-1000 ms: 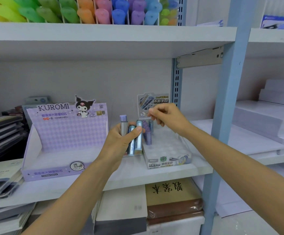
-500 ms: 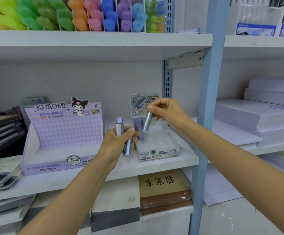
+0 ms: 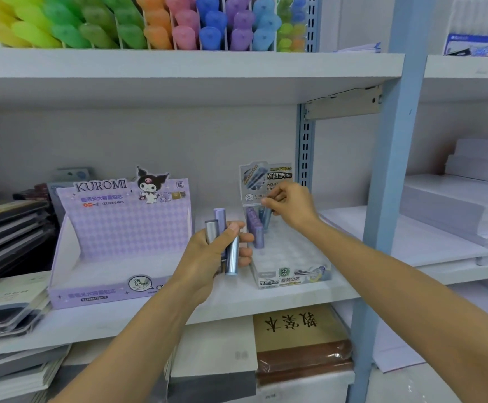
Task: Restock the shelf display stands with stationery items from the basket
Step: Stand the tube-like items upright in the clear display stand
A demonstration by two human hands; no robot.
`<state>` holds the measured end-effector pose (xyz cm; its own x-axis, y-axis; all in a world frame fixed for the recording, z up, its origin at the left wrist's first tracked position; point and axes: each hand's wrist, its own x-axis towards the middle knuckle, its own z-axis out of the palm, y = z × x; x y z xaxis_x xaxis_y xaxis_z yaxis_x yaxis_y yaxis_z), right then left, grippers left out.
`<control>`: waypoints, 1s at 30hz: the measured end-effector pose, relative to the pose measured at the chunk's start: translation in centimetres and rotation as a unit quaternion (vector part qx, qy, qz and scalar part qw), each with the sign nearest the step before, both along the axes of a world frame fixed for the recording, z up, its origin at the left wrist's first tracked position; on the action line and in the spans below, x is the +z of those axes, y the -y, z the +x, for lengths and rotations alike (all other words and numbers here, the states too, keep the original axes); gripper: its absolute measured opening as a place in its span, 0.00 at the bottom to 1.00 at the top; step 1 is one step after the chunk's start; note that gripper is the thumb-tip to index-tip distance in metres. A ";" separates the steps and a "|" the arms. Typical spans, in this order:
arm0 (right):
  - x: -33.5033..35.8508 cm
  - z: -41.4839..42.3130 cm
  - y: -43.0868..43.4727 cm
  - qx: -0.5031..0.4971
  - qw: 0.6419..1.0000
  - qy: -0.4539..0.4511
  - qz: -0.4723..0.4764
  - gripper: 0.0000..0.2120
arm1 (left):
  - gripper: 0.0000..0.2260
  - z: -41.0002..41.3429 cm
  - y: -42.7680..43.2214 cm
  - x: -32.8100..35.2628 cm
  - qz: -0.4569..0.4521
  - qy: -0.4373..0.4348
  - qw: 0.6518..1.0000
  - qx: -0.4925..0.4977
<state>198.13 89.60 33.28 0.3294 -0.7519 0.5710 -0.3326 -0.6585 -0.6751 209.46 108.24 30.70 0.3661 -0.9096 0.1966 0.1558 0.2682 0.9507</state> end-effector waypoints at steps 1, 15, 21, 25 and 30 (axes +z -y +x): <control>-0.2 0.2 0.1 0.000 1.000 -0.011 -0.006 0.08 | 0.09 0.2 0.1 -0.1 0.001 0.005 1.000 0.000; -0.1 -0.4 0.5 0.049 0.993 -0.093 -0.050 0.09 | 0.10 1.0 0.8 -0.4 0.003 0.019 1.000 -0.016; -0.2 -0.9 0.8 0.068 0.992 -0.096 -0.040 0.06 | 0.11 0.6 0.9 -0.6 -0.002 0.008 1.000 -0.014; -0.7 -0.7 0.8 0.065 0.991 -0.118 -0.011 0.07 | 0.10 0.4 0.8 -0.6 0.004 0.019 1.000 -0.022; -0.3 -1.6 -0.8 0.081 0.995 -0.048 -0.028 0.09 | 0.10 0.2 0.4 -0.5 0.017 0.055 0.998 -0.031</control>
